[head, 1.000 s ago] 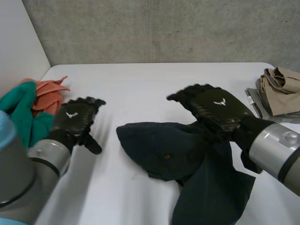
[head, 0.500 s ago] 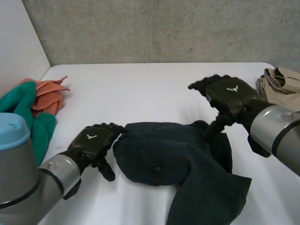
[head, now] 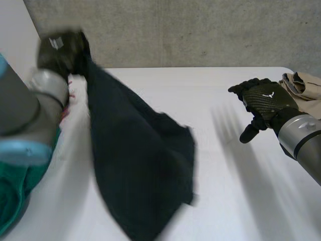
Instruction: Fold the laundry.
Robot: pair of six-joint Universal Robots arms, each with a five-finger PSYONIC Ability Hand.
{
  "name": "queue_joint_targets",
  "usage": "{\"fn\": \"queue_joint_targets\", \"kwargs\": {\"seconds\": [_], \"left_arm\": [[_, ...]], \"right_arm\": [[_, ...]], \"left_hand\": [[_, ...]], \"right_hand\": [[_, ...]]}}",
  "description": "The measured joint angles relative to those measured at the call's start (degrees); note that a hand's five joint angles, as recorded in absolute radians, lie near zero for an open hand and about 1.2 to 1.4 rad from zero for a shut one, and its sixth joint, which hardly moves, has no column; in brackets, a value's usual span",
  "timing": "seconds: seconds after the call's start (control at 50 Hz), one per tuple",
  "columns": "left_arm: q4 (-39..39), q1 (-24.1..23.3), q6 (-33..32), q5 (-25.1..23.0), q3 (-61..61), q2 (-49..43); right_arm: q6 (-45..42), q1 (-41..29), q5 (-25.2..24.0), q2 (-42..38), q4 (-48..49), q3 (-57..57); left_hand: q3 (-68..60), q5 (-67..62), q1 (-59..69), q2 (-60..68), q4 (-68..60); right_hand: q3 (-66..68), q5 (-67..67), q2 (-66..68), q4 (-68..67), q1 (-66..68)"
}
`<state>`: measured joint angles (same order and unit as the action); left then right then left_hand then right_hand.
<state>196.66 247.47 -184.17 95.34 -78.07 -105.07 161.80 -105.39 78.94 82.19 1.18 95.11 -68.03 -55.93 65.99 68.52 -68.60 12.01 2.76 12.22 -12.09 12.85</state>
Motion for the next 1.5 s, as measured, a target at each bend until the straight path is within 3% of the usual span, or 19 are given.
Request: {"fn": "queue_joint_targets", "kwargs": {"seconds": [0.14, 0.28, 0.36, 0.38, 0.4, 0.42, 0.44, 0.52, 0.58, 0.74, 0.88, 1.02, 1.14, 1.24, 1.5], "left_arm": [[-0.34, -5.61, -0.30, -5.02, 10.39, -0.50], [-5.55, -17.99, -0.06, -8.06, 12.14, -9.98], [-8.10, -22.48, 0.07, -8.22, 9.27, -15.03], [-8.46, -23.26, 0.08, -8.28, 8.56, -15.86], [-8.91, -24.42, 0.08, -8.44, 7.37, -16.99], [-9.06, -24.92, 0.07, -8.54, 6.83, -17.41], [-9.22, -25.89, 0.05, -8.76, 5.61, -18.04], [-8.49, -27.57, -0.01, -9.22, 1.94, -17.41], [-7.39, -27.39, 0.03, -9.36, -0.67, -14.71], [-4.08, -21.61, 0.32, -9.74, -7.42, -2.99], [-1.55, -9.65, 0.79, -10.77, -13.80, 8.48], [-3.33, 2.61, 1.33, -14.68, -18.34, 12.81], [-7.77, 12.76, 0.46, -18.93, -20.16, 8.34], [-9.21, 17.74, -2.84, -22.03, -18.86, -0.02], [-7.95, 19.51, -12.77, -27.40, -7.29, -17.58]], "right_arm": [[1.25, -0.12, 0.20, -0.32, 0.21, -0.36], [2.13, 1.71, 0.70, -0.43, 0.85, 0.00], [2.09, 3.51, 0.64, -0.70, 1.23, -0.07], [2.07, 3.80, 0.60, -0.77, 1.28, -0.10], [2.03, 4.33, 0.55, -0.92, 1.36, -0.20], [2.00, 4.63, 0.52, -1.02, 1.39, -0.28], [1.94, 5.01, 0.47, -1.22, 1.44, -0.41], [1.68, 5.71, 0.40, -1.91, 1.48, -0.86], [1.39, 5.75, 0.40, -2.30, 1.49, -1.23], [0.65, 4.11, 0.66, -1.70, 1.18, -2.24], [0.06, -1.49, 0.92, 0.86, -1.50, -3.44], [-1.03, -10.12, 1.56, 0.90, -8.08, -5.94], [-4.30, -18.58, 3.30, -3.99, -11.75, -9.32], [-6.95, -24.50, 7.61, -12.14, -9.88, -14.30], [-10.66, -28.42, 17.04, -31.55, 6.52, -24.38]], "left_hand": [[-0.36, 0.00, 0.00, 0.42, -0.01], [-0.37, 0.00, 0.00, 0.47, -0.03], [1.25, 1.36, -1.98, -2.02, 1.59], [8.50, 8.34, -9.91, -8.50, 8.91], [25.02, 24.53, -27.36, -25.46, 25.89], [26.20, 25.79, -30.13, -28.05, 27.13], [41.76, 40.66, -44.60, -43.30, 42.62], [53.45, 52.34, -52.16, -53.85, 53.55], [53.82, 52.59, -52.20, -54.51, 54.75], [53.82, 52.60, -52.20, -54.51, 54.82], [53.82, 52.60, -52.20, -54.52, 54.82], [53.82, 52.50, -52.20, -54.51, 54.82], [48.69, 46.33, -46.11, -49.15, 49.15], [48.26, 45.75, -45.95, -48.76, 48.54], [48.26, 45.79, -45.96, -48.76, 48.52]], "right_hand": [[0.00, 0.00, 0.00, 0.00, 0.00], [0.00, 0.00, 0.00, 0.00, 0.00], [0.00, 0.00, 0.00, 0.00, 0.00], [0.00, 0.00, 0.00, 0.00, 0.00], [0.00, 0.00, 0.00, 0.00, 0.00], [0.00, 0.00, 0.00, 0.00, 0.00], [0.00, 0.00, 0.00, 0.00, 0.00], [0.00, 0.00, 0.00, 0.00, 0.00], [0.00, 0.00, 0.00, 0.00, 0.00], [0.00, 0.00, 0.00, 0.00, 0.00], [0.00, 0.00, 0.00, 0.00, 0.00], [0.00, 0.00, 0.00, 0.00, 0.00], [1.18, 0.81, 0.41, -1.14, 0.22], [3.62, 3.17, 3.12, -3.31, 0.68], [6.83, 6.40, 6.23, -6.64, 5.60]]}}
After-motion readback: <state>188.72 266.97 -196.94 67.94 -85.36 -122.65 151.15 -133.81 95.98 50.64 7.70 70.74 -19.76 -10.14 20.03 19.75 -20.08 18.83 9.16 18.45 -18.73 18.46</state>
